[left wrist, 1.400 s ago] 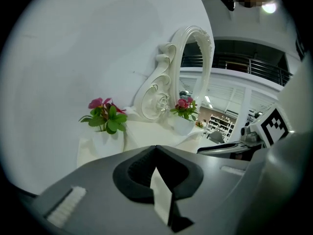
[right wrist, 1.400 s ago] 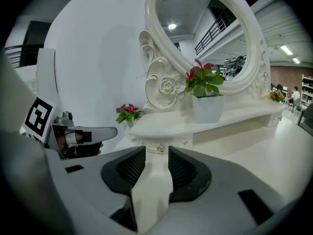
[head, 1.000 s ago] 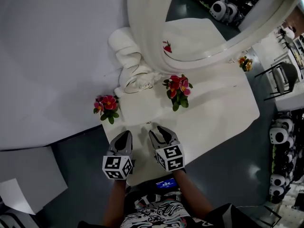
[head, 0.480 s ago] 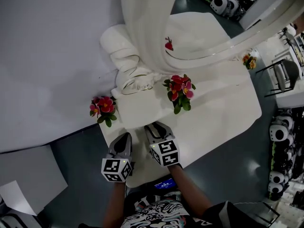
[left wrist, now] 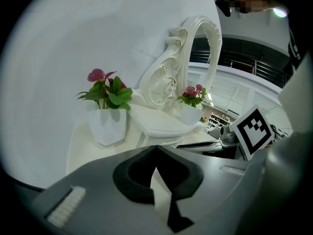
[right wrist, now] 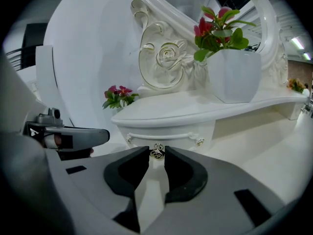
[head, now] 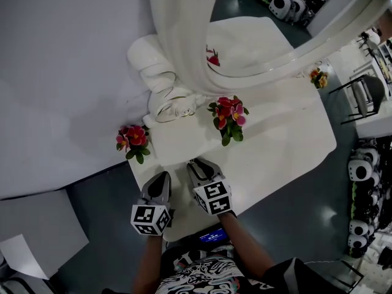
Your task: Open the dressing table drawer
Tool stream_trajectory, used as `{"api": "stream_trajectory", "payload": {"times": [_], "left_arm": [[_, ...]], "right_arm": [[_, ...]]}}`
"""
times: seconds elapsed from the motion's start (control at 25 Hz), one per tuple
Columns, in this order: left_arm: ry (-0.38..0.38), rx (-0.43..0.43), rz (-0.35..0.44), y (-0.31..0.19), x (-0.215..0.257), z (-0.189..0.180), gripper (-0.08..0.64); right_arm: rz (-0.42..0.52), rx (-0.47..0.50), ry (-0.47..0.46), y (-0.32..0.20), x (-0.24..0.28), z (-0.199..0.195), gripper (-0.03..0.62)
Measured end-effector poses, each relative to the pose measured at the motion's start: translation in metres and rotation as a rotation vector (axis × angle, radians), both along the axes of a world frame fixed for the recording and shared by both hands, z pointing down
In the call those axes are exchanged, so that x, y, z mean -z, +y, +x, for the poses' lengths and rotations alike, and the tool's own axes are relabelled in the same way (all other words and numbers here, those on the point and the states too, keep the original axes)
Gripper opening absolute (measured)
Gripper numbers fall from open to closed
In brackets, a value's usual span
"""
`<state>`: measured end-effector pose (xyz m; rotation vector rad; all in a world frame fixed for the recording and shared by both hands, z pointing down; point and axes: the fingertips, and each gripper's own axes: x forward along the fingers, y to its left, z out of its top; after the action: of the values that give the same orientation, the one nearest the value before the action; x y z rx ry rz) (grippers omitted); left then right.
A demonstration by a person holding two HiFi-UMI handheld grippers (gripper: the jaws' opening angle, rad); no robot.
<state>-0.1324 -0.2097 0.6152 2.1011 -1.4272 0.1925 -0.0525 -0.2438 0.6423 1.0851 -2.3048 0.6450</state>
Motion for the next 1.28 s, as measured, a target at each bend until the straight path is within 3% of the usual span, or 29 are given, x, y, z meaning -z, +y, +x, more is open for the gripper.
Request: {"api": "stream_trajectory", "payload": {"times": [1.0,1.16,1.28], "left_arm": [[0.002,0.001,0.024,0.020,0.016,0.009,0.002],[-0.014,-0.004,0.044,0.021,0.027,0.009,0.002],[-0.025,-0.008,0.073,0.019,0.039,0.011,0.002]], "right_arm": [[-0.048,-0.039,-0.011,0.053,-0.001,0.027,0.109],[-0.057,-0.090,-0.015,0.061,0.005,0.043,0.084],[-0.029,-0.134,-0.018,0.061,0.019,0.056,0.015]]}}
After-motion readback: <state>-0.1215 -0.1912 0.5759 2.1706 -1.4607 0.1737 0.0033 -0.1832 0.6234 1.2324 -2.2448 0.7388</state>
